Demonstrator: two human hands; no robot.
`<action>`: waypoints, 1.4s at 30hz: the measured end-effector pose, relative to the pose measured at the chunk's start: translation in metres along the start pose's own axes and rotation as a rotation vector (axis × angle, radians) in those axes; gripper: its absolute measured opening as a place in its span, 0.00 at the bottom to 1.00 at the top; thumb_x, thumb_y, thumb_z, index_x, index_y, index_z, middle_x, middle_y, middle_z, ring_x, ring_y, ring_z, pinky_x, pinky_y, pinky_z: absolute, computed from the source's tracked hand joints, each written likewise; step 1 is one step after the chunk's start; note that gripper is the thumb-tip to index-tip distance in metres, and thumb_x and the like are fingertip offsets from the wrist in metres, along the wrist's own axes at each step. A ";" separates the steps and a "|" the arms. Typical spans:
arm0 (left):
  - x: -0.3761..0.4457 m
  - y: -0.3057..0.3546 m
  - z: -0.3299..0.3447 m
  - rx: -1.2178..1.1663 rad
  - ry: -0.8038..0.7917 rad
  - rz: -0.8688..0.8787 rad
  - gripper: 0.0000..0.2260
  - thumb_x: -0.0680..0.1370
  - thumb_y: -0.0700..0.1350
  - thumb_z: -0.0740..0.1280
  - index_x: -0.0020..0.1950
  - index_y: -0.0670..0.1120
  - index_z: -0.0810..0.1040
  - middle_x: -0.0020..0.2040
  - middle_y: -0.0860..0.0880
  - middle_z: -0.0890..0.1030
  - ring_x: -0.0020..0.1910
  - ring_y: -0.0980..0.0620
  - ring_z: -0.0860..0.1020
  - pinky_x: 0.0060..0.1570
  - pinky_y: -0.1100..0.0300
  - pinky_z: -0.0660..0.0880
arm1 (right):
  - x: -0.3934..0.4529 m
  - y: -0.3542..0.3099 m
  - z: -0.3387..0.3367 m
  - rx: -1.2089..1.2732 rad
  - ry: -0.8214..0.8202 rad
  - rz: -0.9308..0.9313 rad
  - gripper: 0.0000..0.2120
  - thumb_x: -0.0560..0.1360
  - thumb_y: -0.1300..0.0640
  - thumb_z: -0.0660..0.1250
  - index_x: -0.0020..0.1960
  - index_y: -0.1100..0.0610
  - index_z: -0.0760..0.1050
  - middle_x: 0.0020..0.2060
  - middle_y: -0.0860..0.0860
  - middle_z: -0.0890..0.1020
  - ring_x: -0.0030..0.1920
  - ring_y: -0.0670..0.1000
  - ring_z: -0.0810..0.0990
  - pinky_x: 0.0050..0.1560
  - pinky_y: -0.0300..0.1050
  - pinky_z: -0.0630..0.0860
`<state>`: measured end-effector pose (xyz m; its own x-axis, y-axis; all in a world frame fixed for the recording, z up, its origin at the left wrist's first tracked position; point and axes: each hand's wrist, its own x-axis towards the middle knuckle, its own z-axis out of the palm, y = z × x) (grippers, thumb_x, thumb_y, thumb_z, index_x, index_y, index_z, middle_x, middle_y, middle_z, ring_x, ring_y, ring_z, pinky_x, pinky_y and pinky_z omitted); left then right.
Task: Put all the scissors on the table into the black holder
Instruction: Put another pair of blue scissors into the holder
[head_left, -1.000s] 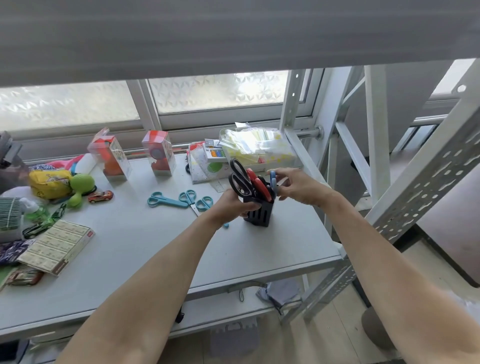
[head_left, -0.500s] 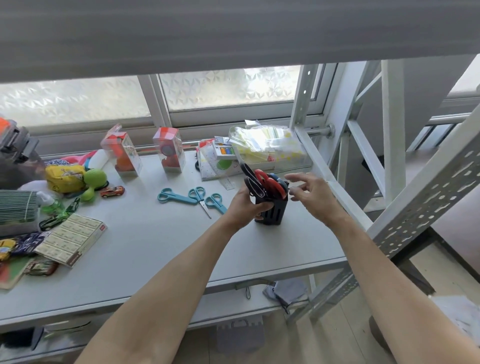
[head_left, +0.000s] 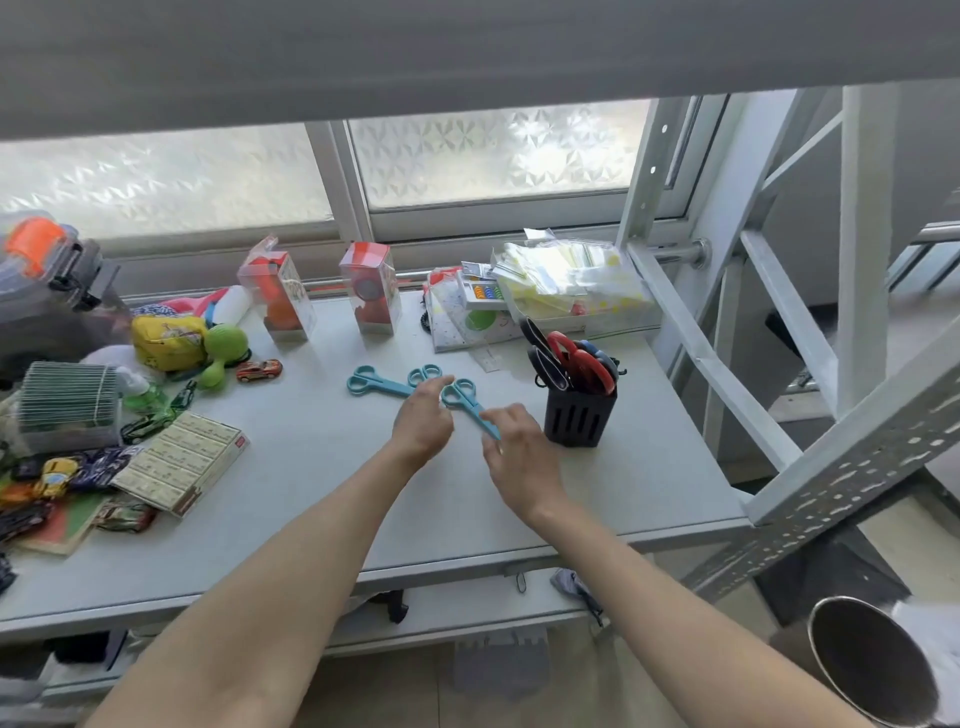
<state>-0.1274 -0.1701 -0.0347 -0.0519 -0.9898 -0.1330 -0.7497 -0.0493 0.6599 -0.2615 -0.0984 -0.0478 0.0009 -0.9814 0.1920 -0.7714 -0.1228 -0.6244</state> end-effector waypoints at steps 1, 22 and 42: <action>0.004 -0.001 -0.001 0.048 -0.024 -0.003 0.27 0.76 0.32 0.58 0.75 0.45 0.67 0.74 0.44 0.70 0.69 0.42 0.73 0.68 0.50 0.71 | 0.013 -0.005 0.005 -0.071 -0.018 0.010 0.16 0.79 0.61 0.62 0.66 0.57 0.73 0.57 0.55 0.75 0.56 0.55 0.77 0.53 0.51 0.76; -0.027 0.018 -0.012 -0.441 -0.368 -0.085 0.12 0.78 0.47 0.68 0.48 0.38 0.83 0.35 0.47 0.77 0.31 0.54 0.70 0.31 0.63 0.68 | -0.026 0.018 -0.011 -0.254 -0.020 -0.044 0.07 0.77 0.57 0.65 0.54 0.57 0.73 0.46 0.52 0.77 0.42 0.56 0.78 0.36 0.45 0.68; -0.029 0.089 0.026 -0.342 -0.259 0.165 0.24 0.74 0.40 0.72 0.69 0.46 0.70 0.67 0.44 0.73 0.55 0.44 0.79 0.37 0.60 0.79 | 0.010 0.036 -0.159 0.437 0.474 0.122 0.18 0.82 0.49 0.57 0.55 0.64 0.76 0.44 0.55 0.83 0.37 0.44 0.81 0.41 0.38 0.79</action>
<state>-0.2103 -0.1422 0.0087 -0.3484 -0.9240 -0.1576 -0.4587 0.0214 0.8883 -0.3909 -0.0890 0.0519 -0.4278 -0.8331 0.3508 -0.4183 -0.1616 -0.8938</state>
